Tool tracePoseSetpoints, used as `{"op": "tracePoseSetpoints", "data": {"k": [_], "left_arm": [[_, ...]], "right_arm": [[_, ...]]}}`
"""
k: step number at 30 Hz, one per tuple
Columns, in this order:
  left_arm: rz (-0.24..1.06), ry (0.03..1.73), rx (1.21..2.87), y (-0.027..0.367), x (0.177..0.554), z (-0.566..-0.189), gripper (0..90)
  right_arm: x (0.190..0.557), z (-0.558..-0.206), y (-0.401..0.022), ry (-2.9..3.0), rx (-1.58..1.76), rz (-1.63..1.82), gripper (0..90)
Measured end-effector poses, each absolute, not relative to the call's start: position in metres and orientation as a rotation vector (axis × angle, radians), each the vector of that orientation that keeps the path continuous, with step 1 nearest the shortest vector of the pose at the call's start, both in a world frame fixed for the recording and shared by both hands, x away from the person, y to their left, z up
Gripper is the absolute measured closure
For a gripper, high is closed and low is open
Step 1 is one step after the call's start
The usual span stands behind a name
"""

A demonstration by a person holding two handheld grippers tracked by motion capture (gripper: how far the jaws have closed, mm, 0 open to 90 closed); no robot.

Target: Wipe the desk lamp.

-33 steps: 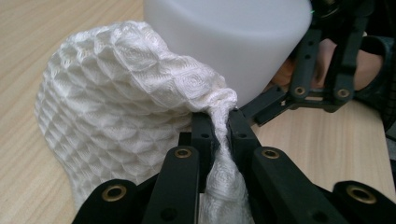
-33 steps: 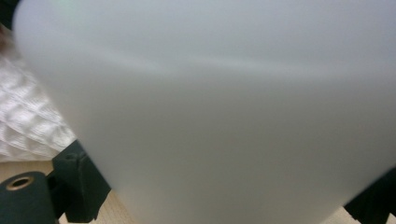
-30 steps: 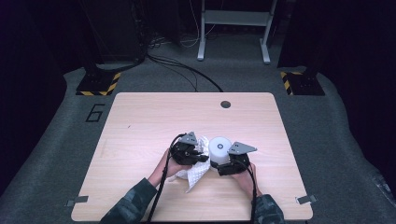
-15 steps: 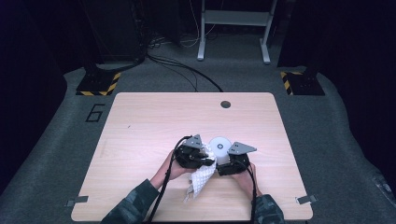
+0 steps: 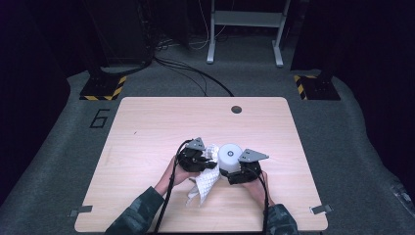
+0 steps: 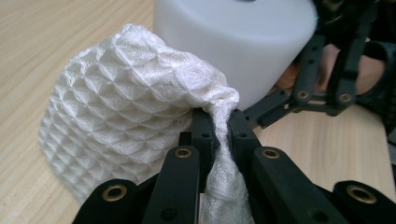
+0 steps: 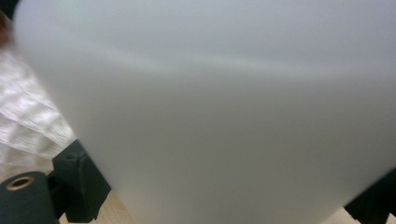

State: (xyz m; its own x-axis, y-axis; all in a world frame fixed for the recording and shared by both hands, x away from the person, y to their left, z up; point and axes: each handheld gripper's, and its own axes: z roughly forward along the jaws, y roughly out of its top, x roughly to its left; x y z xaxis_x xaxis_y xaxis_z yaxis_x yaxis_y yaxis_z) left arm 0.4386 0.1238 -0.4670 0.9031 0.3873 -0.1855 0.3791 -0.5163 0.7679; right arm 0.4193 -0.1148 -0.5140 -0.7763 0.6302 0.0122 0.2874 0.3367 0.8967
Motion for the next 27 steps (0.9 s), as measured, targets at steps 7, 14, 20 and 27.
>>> {"op": "tracePoseSetpoints", "data": {"k": [7,14,20,27], "left_arm": [[-0.013,0.586,2.171,0.122,0.44,-0.484,84.4],[-0.064,0.601,2.165,0.119,0.435,-0.498,84.4],[-0.1,0.599,2.169,0.115,0.428,-0.506,84.3],[-0.126,0.6,2.165,0.108,0.42,-0.512,84.3]], "right_arm": [[0.419,-0.514,-0.115,2.27,0.813,1.417,8.2],[0.419,-0.514,-0.115,2.273,0.82,1.418,8.3],[0.419,-0.514,-0.115,2.271,0.815,1.416,8.3],[0.419,-0.514,-0.115,2.27,0.813,1.416,8.3]]}}
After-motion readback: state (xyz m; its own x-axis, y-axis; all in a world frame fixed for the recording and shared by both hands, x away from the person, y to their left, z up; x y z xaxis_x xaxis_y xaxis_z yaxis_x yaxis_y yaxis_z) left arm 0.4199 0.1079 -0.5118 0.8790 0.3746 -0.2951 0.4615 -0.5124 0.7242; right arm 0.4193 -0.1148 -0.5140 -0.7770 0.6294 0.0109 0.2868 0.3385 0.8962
